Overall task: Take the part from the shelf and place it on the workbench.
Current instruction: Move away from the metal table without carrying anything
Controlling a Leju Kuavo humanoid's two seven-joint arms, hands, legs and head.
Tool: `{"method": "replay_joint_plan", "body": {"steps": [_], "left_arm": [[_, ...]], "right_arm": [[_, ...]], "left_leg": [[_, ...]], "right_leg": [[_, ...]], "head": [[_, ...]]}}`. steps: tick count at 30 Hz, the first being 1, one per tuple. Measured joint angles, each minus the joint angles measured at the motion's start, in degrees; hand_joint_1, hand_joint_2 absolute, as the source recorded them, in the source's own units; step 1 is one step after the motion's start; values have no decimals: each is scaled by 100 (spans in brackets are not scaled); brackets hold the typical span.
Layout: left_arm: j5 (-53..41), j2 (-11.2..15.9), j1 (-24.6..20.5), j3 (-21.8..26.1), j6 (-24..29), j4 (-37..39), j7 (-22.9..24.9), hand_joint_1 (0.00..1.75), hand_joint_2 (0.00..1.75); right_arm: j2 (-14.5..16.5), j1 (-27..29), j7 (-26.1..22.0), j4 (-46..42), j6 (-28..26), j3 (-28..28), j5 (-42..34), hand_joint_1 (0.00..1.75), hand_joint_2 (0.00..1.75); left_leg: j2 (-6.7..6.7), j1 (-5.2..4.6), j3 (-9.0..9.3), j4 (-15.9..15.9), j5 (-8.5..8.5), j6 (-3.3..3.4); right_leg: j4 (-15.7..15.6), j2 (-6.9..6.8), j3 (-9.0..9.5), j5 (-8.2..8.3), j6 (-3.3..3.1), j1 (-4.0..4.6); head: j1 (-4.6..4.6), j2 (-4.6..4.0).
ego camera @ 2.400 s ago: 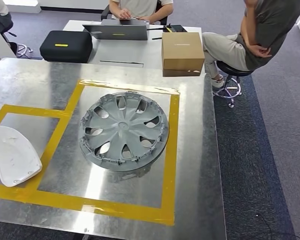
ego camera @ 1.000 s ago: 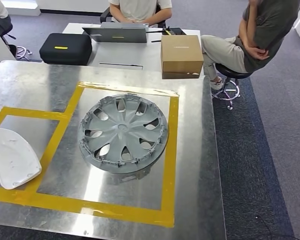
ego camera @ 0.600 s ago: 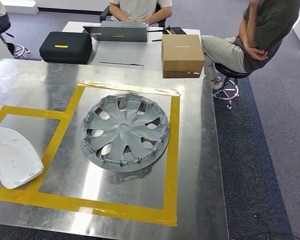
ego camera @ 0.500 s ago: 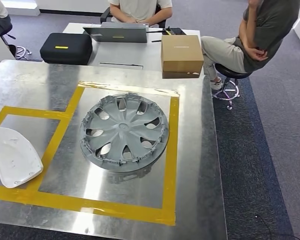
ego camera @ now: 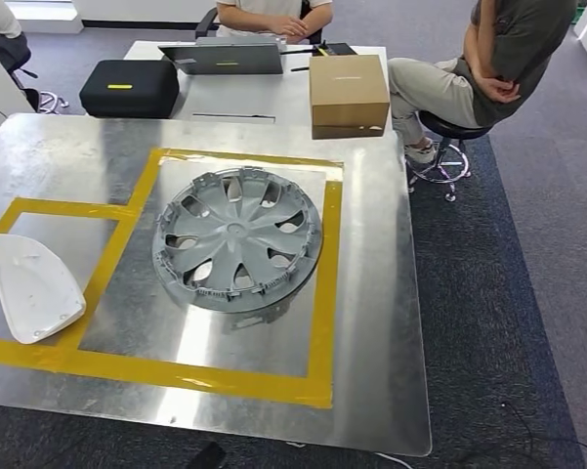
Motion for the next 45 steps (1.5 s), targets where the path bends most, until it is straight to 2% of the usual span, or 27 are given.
{"method": "replay_joint_plan", "body": {"steps": [2,3,6,8,11,12,13,14,16,18,20,22,24,26,27,29,31,33,34,36,37,39,41,42,43,44,45], "left_arm": [[-5,-8,-3,-44,-11,-3,-7,0,0],[-7,-11,-4,-71,-19,-3,-16,0,0],[-8,-12,2,-148,-61,4,-115,0,0],[-8,-4,-2,-243,-88,29,-215,0,0],[-9,24,-21,-479,-103,151,-361,0,0],[-9,34,-25,-554,-98,208,-388,0,0],[-9,44,-30,-614,-90,261,-400,0,0],[-7,51,-36,-658,-81,304,-402,0,0],[27,62,-62,-710,-56,377,-353,0,0],[110,78,-95,-720,-15,428,-258,0,0],[219,104,-115,-710,21,458,-200,0,0],[307,141,-119,-690,42,480,-189,0,0],[342,175,-130,-677,55,493,-188,0,0],[351,197,-160,-673,59,499,-188,0,0],[355,208,-172,-671,60,500,-188,0,0],[358,224,-179,-668,62,504,-188,0,0],[386,238,-172,-667,56,511,-177,0,0],[553,242,-177,-632,0,526,-102,0,0],[665,240,-185,-585,-42,533,-51,0,0],[814,244,-180,-454,-96,540,18,0,0],[845,249,-168,-399,-91,540,44,0,0],[895,259,-149,-306,-45,541,88,0,0],[928,263,-148,-235,2,541,111,0,0],[935,266,-147,-213,11,541,115,0,0],[938,269,-146,-195,15,541,118,0,0],[938,272,-146,-175,16,541,120,0,0],[938,274,-146,-155,17,541,120,0,0]], "right_arm": [[1,-8,2,13,1,-18,7,0,0],[-1,-11,8,15,0,-25,13,0,0],[-1,-7,71,17,-13,-85,80,0,0],[-1,5,103,-10,-38,-178,137,0,0],[-1,37,114,-157,7,-353,223,0,0],[-1,52,111,-225,43,-413,255,0,0],[-1,67,100,-292,72,-467,286,0,0],[-1,79,74,-356,96,-520,315,0,0],[1,84,-39,-486,116,-629,409,0,0],[1,57,-157,-611,120,-768,579,0,0],[0,26,-180,-692,118,-922,738,0,0],[1,14,-151,-735,111,-1053,814,0,0],[3,8,-138,-771,105,-1140,840,0,0],[2,3,-137,-796,105,-1194,844,0,0],[2,3,-137,-801,106,-1216,845,0,0],[1,4,-137,-806,109,-1254,845,0,0],[0,2,-133,-812,113,-1280,873,0,0],[-17,-7,-106,-817,131,-1298,1040,0,0],[-34,-16,-86,-807,142,-1303,1150,0,0],[-82,-28,-69,-767,161,-1304,1306,0,0],[-104,-26,-100,-741,188,-1302,1376,0,0],[-154,-17,-216,-680,279,-1269,1568,0,0],[-202,-35,-318,-611,357,-1216,1711,0,0],[-220,-49,-339,-583,372,-1193,1737,0,0],[-235,-59,-351,-561,380,-1174,1749,0,0],[-249,-63,-360,-542,384,-1159,1756,0,0],[-259,-69,-364,-527,387,-1147,1760,0,0]], "left_leg": [[6,56,502,-778,193,-42],[7,70,622,-997,204,-26],[10,50,559,-1061,224,140],[21,41,461,-1053,311,262],[30,-4,262,-1045,475,367],[33,-26,191,-1041,529,380],[37,-49,122,-1038,580,389],[39,-72,60,-1035,629,394],[32,-113,-41,-1032,724,391],[33,-140,-98,-1022,812,360],[46,-139,-124,-1018,895,307],[47,-125,-179,-967,847,244],[45,-104,-334,-580,402,163],[48,-62,-540,172,-158,88],[49,-41,-589,487,-277,60],[49,0,-442,617,-133,11],[50,47,63,16,171,-44],[42,84,586,-779,198,-47],[36,89,707,-1006,146,-11],[36,76,676,-1094,125,120],[44,73,619,-1075,170,179],[62,69,490,-1068,289,286],[67,42,330,-1062,424,337],[71,26,239,-1056,495,347],[74,11,149,-1052,563,351],[76,-2,63,-1047,629,352],[73,-12,-14,-1045,691,347]], "right_leg": [[31,4,-71,64,75,5],[47,5,-99,101,117,18],[62,2,-158,185,221,6],[305,5,-272,-89,263,-12],[1399,8,-599,-867,279,6],[1675,9,-634,-961,268,17],[1762,9,-573,-934,244,31],[1629,10,-404,-811,208,48],[847,14,198,-573,103,96],[63,19,703,-559,44,133],[-181,25,800,-572,24,153],[-190,9,710,-471,-38,139],[-210,-14,589,-329,-104,109],[-201,-22,426,-191,-122,107],[-194,-27,335,-126,-112,104],[-168,-34,161,-13,-73,83],[-106,-29,4,79,-8,50],[-5,-21,-137,156,73,47],[27,-19,-190,205,111,55],[34,-18,-260,309,176,50],[53,-15,-294,276,204,37],[377,-5,-425,-106,258,20],[1115,1,-621,-689,287,20],[1480,1,-682,-850,289,23],[1699,1,-666,-874,281,25],[1717,3,-548,-777,262,29],[1513,5,-322,-616,234,35]], "head": [[-34,0],[-50,0],[-61,0],[-56,0],[-40,0],[-37,0],[-37,0],[-38,0],[-38,0],[-45,0],[-41,0],[-32,0],[-47,0],[-63,0],[-61,0],[-62,0],[-67,0],[-83,0],[-88,0],[-87,0],[-86,0],[-63,0],[-32,0],[-23,0],[-20,0],[-19,0],[-20,0]]}}
